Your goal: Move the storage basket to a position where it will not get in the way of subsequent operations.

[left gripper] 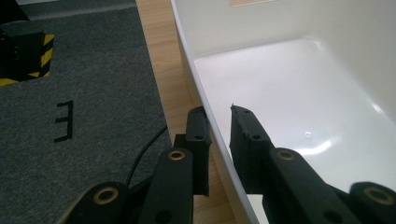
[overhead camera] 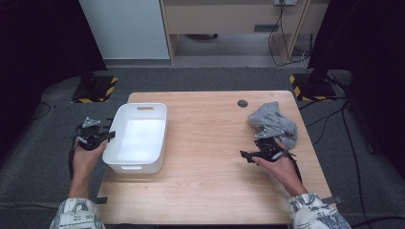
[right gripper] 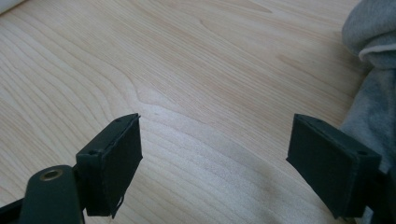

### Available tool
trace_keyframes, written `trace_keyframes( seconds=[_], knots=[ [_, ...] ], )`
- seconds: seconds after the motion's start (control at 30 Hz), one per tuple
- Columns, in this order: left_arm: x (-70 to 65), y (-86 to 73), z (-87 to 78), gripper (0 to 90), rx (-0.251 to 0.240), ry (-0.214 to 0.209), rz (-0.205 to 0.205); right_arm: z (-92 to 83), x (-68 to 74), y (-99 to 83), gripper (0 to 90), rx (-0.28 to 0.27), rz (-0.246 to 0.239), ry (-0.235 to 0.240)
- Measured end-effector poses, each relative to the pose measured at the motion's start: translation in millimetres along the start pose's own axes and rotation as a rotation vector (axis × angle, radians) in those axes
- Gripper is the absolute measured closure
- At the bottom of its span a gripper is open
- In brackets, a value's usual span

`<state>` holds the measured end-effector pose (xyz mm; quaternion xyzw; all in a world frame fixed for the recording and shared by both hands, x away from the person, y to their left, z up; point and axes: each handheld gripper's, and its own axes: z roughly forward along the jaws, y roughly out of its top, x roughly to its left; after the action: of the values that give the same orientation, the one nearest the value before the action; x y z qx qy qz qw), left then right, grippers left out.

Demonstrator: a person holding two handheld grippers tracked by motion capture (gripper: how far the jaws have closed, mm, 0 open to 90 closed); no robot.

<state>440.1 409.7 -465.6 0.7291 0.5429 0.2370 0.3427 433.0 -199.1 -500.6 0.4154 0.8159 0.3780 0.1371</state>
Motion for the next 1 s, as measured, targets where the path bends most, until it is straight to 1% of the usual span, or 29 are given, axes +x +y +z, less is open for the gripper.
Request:
trace_keyframes(
  seconds=[0.13,0.33,0.43,0.5,0.57,0.6,0.67,0.73,0.83,1.0],
  knots=[
    [1.3,-0.1,-0.6,77.1,0.002,0.003,0.004,1.9,-0.4,-0.4,14.8,0.022,-0.001,-0.007],
    [6.8,-0.2,-1.6,77.3,0.005,0.001,0.001,1.0,-1.2,0.0,13.3,0.021,0.005,-0.008],
    [7.2,0.1,-1.5,77.3,0.006,0.002,0.002,-0.5,-3.8,-0.3,12.5,0.021,0.013,-0.026],
    [8.2,-0.2,-1.7,77.3,0.005,0.001,-0.001,-1.3,-6.9,-0.4,12.3,0.015,0.017,-0.056],
    [8.9,-0.4,-2.0,77.3,0.005,0.002,-0.001,-3.3,-9.1,-0.3,12.2,0.016,0.034,-0.063],
    [9.2,-0.6,-2.2,77.2,0.006,0.001,0.0,-3.9,-10.5,-0.5,12.2,0.012,0.031,-0.065],
    [10.7,-1.1,-2.8,77.1,0.004,0.0,-0.004,-4.8,-11.6,-1.0,12.0,0.011,0.035,-0.066],
    [13.0,-2.3,-3.3,77.1,-0.003,-0.009,-0.019,-5.4,-12.2,-1.2,12.0,0.014,0.038,-0.064],
    [12.5,-1.4,-3.2,77.0,0.004,-0.003,-0.008,-5.2,-12.0,-0.9,12.0,0.012,0.044,-0.064],
    [15.3,-0.7,-2.2,77.0,0.003,-0.013,-0.011,-4.7,-11.8,-1.2,11.7,0.015,0.037,-0.064]
  ],
)
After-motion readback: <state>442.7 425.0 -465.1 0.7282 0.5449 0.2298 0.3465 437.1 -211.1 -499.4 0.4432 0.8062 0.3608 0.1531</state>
